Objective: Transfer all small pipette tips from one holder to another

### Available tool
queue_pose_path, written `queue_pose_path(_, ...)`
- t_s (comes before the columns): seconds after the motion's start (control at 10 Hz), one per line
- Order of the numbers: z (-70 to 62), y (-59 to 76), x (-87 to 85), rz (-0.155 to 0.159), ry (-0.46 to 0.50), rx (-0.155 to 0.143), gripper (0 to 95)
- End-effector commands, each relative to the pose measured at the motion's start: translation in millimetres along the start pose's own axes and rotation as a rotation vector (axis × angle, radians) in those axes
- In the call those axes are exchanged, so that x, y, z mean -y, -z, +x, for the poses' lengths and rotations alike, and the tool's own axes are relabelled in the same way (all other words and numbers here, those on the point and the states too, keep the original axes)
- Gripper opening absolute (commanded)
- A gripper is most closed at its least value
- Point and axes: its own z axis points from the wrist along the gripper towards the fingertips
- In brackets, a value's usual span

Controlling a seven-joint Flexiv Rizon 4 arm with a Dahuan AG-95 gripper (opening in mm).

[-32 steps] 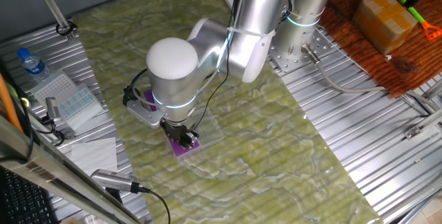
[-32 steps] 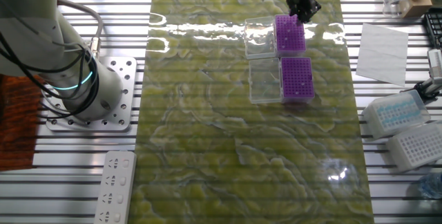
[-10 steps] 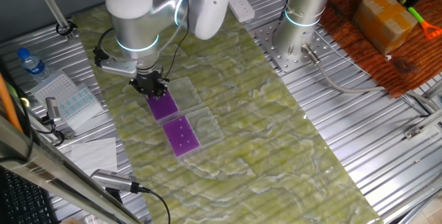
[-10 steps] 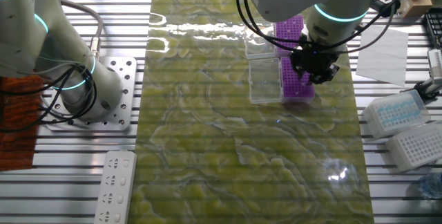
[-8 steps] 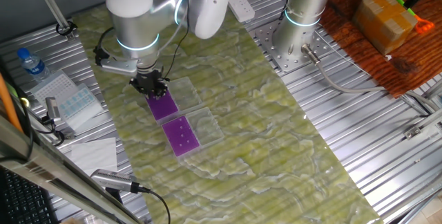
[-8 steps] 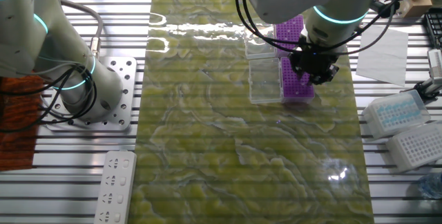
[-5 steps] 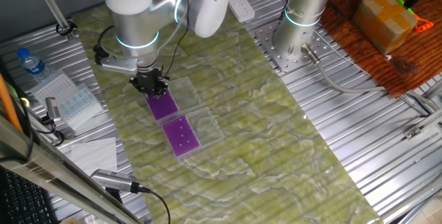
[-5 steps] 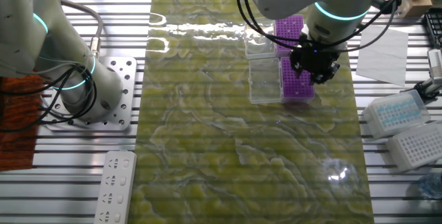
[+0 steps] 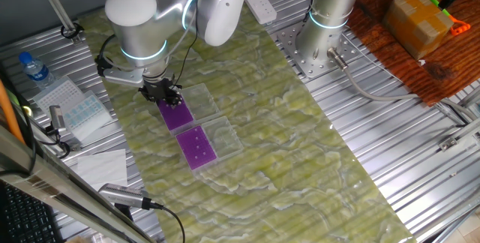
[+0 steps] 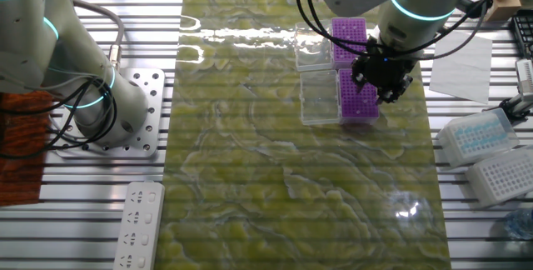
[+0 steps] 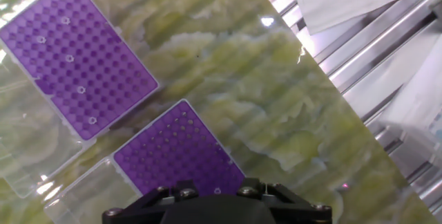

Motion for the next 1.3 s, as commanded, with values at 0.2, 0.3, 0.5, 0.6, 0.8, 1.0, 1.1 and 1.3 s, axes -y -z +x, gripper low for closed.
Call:
queue_pose_path(0.2, -0.6, 0.3, 0.6, -0.007, -0.004, 0.004, 19.0)
queue_pose_path(0.3, -0.5, -1.3, 1.0, -0.007, -0.002, 0.006, 19.0)
queue_pose_path(0.5, -0.1, -4.8, 1.7, -0.007, 0.001, 0.012, 19.0)
queue_pose_path(0.6, 0.0, -5.3, 1.7, -0.007, 0.002, 0.013, 19.0)
queue_pose_path(0.8, 2.2, -8.6, 0.8, -0.004, 0.004, 0.013, 19.0)
queue_pose_path(1.0, 4.2, -11.6, -0.4, -0.001, 0.006, 0.018, 19.0)
queue_pose_path(1.1, 4.7, -12.4, -0.3, 0.000, 0.007, 0.018, 19.0)
queue_pose_path(1.3, 6.1, -14.4, 0.3, 0.000, 0.007, 0.024, 19.0)
